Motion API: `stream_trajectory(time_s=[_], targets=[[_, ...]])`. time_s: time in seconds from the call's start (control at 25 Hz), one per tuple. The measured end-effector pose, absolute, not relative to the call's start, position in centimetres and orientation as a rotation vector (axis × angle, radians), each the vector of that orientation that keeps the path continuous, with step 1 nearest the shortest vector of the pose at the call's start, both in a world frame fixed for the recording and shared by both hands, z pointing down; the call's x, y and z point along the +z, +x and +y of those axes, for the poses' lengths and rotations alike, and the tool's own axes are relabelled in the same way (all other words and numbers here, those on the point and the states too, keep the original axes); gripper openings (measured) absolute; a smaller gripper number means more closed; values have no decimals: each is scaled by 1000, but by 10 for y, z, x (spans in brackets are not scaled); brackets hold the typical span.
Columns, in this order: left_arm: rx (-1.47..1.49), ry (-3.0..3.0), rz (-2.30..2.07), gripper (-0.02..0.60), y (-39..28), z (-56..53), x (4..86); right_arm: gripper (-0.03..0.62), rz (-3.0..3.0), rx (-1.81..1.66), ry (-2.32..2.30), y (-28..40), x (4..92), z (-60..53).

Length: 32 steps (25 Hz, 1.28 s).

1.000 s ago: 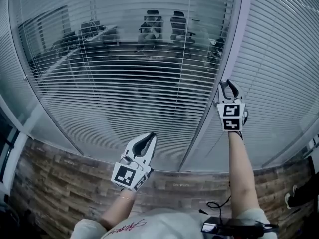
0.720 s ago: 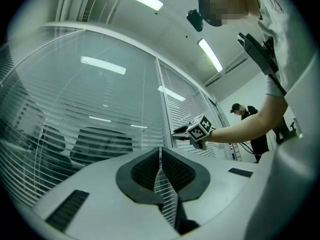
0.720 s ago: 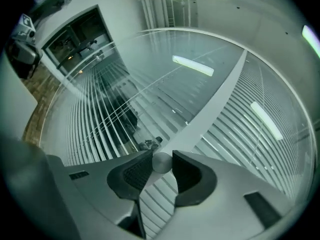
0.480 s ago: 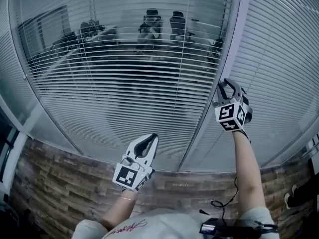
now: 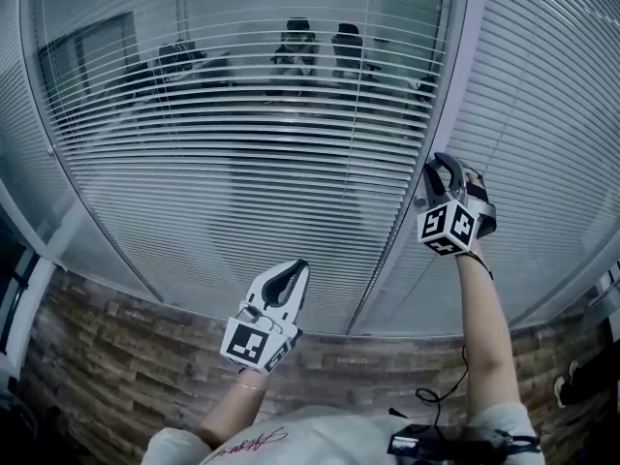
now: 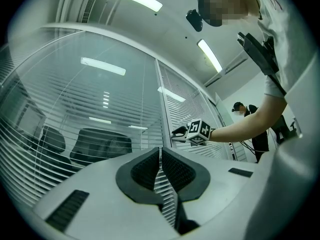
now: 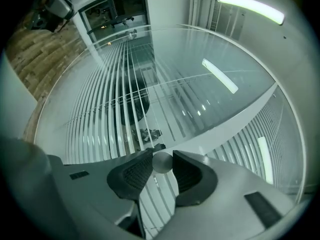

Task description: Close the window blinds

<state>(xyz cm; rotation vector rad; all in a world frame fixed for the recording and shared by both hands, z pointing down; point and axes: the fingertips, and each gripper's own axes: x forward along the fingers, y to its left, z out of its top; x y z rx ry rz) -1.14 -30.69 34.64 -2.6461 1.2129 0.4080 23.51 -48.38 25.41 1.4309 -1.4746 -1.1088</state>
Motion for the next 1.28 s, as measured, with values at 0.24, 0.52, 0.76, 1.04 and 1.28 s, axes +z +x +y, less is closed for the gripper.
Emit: stream_trajectory(time_s=[0.24,0.52,0.76,1.04,1.28], targets=[[407,-2654,1219,28,-12,-306,339,134,-1637,-1048,1580,236,240,-478],[412,-2657,1246,28,-17,-306,341,161,-2242,-520,1997,244,236,-477],[394,-2655,1240,28,-15,-302,345,161,-2238,-490,2122,247,235,-479],[394,-2652,1243,29,-17,-301,341,137,-2240,-489,2202,255,233,-481],[391,-2652,1221,28,-13,-301,338,132,-2098,-662,2106,249,233,-481]])
